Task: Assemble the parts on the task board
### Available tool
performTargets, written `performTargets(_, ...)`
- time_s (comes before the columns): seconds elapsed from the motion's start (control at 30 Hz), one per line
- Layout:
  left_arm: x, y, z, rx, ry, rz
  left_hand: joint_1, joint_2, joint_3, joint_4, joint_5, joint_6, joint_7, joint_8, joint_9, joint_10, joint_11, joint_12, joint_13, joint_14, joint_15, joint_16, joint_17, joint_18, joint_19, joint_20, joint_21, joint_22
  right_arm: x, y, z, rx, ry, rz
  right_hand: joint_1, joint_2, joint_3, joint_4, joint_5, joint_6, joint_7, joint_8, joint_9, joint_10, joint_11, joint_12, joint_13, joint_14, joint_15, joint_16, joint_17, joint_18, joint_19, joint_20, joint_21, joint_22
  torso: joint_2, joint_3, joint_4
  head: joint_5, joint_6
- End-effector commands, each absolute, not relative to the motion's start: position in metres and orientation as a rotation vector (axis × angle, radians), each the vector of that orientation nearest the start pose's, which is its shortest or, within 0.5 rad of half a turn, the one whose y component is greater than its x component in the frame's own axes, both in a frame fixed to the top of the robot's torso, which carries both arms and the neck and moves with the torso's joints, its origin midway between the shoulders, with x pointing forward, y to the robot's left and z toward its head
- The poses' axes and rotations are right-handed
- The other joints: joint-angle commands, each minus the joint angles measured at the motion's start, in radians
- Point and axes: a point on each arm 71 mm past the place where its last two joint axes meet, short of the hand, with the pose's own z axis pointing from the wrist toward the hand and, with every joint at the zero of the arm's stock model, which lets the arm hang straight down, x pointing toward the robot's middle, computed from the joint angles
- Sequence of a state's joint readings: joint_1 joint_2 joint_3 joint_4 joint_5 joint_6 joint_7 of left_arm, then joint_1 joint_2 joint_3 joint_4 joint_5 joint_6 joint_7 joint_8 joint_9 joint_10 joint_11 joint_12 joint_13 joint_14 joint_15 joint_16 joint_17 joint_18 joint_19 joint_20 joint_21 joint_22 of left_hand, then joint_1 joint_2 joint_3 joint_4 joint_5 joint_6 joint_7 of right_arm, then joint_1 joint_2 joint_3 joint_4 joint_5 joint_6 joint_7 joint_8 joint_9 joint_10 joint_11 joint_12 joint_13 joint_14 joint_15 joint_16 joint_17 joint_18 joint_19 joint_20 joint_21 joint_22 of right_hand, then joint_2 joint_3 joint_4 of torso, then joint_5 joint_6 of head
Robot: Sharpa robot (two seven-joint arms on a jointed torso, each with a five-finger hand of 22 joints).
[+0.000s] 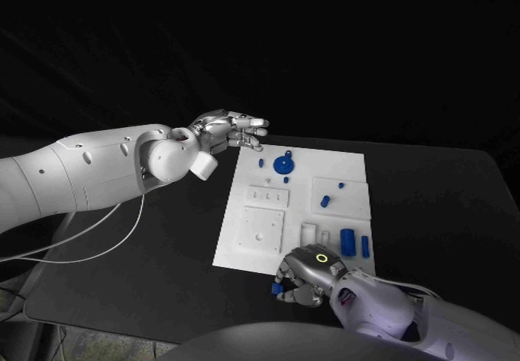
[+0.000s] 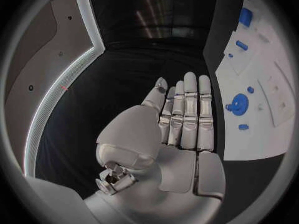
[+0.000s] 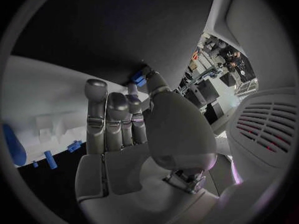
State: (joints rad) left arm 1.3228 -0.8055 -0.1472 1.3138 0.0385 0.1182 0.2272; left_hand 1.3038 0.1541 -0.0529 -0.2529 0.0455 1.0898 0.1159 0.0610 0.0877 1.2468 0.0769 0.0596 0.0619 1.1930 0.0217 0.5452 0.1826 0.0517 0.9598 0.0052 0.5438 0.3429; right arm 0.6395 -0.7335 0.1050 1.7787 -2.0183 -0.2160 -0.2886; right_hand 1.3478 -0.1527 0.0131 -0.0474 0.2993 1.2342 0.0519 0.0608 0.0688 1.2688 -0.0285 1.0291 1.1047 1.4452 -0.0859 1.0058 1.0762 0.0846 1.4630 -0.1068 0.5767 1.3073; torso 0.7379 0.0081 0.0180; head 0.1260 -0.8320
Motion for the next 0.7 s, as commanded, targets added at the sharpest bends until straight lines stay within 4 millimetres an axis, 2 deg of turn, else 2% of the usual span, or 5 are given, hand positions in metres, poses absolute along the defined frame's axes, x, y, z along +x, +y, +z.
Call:
performTargets(0.03, 0.5225, 0.2317, -0.1738, -1.056, 1.734, -1.674, 0.0, -0.012, -0.001, 0.003, 0.004, 0.001, 0.001, 0.003, -0.001, -0.006, 0.0, 0.001, 0.0, 0.002, 0.005, -0.004, -0.002, -0.014, 0.01, 0.0, -0.004, -0.002, 0.3131, -0.0824, -0.314, -0.476, 1.789, 0.76, -0.002, 0.001, 0.009, -0.003, -0.008, 0.002, 0.003, 0.002, -0.001, 0.0, 0.002, -0.003, -0.001, 0.004, 0.002, -0.004, -0.001, -0.018, 0.05, 0.001, -0.005, 0.063, 0.0, 0.0001, 0.0003, 0.0, 0.0)
performTargets(0.27, 0.5223, 0.2316, -0.1742, -1.055, 1.74, -1.672, 0.001, -0.013, -0.001, 0.003, 0.004, 0.0, 0.002, 0.003, -0.001, -0.007, 0.0, 0.001, 0.0, 0.002, 0.005, -0.005, -0.002, -0.014, 0.01, 0.0, -0.006, -0.002, 0.3126, -0.081, -0.3148, -0.479, 1.784, 0.764, 0.01, 0.007, 0.069, -0.045, -0.026, 0.005, 0.004, 0.001, -0.001, -0.001, 0.002, -0.003, -0.001, 0.005, 0.002, -0.003, 0.0, -0.018, 0.05, 0.001, -0.005, 0.064, 0.0, 0.0002, -0.0002, 0.0, 0.001)
performTargets(0.37, 0.5223, 0.2317, -0.1743, -1.055, 1.742, -1.671, 0.001, -0.013, -0.001, 0.003, 0.004, 0.0, 0.002, 0.003, -0.001, -0.007, 0.0, 0.001, 0.0, 0.002, 0.005, -0.005, -0.002, -0.014, 0.01, 0.0, -0.006, -0.002, 0.3124, -0.0811, -0.3148, -0.477, 1.779, 0.766, 0.013, 0.0, 0.182, -0.095, -0.077, 0.005, 0.006, 0.0, -0.003, -0.004, 0.006, -0.004, -0.001, 0.004, 0.002, -0.004, 0.001, -0.016, 0.049, 0.001, -0.005, 0.064, 0.0, 0.0, 0.0003, 0.0, 0.001)
performTargets(0.47, 0.5222, 0.2319, -0.1744, -1.054, 1.744, -1.67, 0.001, -0.013, -0.001, 0.003, 0.004, 0.0, 0.002, 0.003, -0.001, -0.007, 0.0, 0.001, 0.0, 0.002, 0.005, -0.005, -0.002, -0.014, 0.01, 0.0, -0.006, -0.002, 0.3123, -0.0812, -0.3146, -0.476, 1.774, 0.77, -0.029, -0.022, 0.315, -0.153, -0.06, -0.007, 0.013, 0.003, -0.003, -0.005, 0.008, -0.003, -0.001, 0.004, 0.003, -0.004, 0.001, -0.012, 0.048, 0.001, -0.005, 0.065, 0.0, 0.0006, -0.0001, 0.001, 0.003)
performTargets(0.7, 0.5218, 0.2319, -0.1748, -1.053, 1.753, -1.669, 0.0, -0.014, -0.002, 0.004, 0.004, -0.003, 0.003, 0.002, -0.002, -0.009, 0.002, 0.001, 0.0, 0.001, 0.006, -0.006, -0.002, -0.014, 0.01, 0.001, -0.008, -0.004, 0.3122, -0.0822, -0.3151, -0.474, 1.776, 0.779, -0.065, -0.027, 0.379, -0.2, -0.009, -0.04, 0.024, 0.001, -0.004, -0.011, 0.011, -0.008, -0.007, 0.001, 0.006, -0.009, -0.002, -0.007, 0.045, 0.004, -0.002, 0.066, 0.0, 0.0006, -0.0006, 0.002, 0.005)
